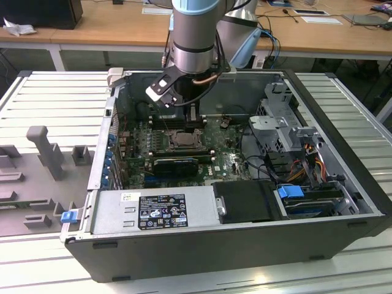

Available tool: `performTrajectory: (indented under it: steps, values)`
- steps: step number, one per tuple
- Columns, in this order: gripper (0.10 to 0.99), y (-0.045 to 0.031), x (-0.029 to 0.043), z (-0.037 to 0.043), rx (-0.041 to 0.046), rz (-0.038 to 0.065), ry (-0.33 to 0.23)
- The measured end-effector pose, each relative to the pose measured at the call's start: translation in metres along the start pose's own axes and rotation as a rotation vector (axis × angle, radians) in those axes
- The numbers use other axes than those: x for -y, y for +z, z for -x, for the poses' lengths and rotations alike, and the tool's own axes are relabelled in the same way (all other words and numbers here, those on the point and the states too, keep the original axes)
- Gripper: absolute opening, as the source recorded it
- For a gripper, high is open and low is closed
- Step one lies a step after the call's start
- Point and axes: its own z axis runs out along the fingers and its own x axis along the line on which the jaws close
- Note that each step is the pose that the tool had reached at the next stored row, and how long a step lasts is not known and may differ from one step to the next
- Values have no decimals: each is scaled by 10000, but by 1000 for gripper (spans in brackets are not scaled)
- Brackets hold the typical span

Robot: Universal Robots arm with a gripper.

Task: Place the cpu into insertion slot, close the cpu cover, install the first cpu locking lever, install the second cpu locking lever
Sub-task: 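Close the cpu cover, then install the first cpu locking lever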

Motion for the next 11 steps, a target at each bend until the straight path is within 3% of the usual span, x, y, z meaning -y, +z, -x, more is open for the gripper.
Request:
performTrajectory:
  steps: [3, 7, 11]
  values:
    - [106, -2, 97, 0, 0, 1, 0]
    - [106, -12, 108, 2, 3, -1, -1]
    - [106, -87, 106, -1, 0, 0, 0]
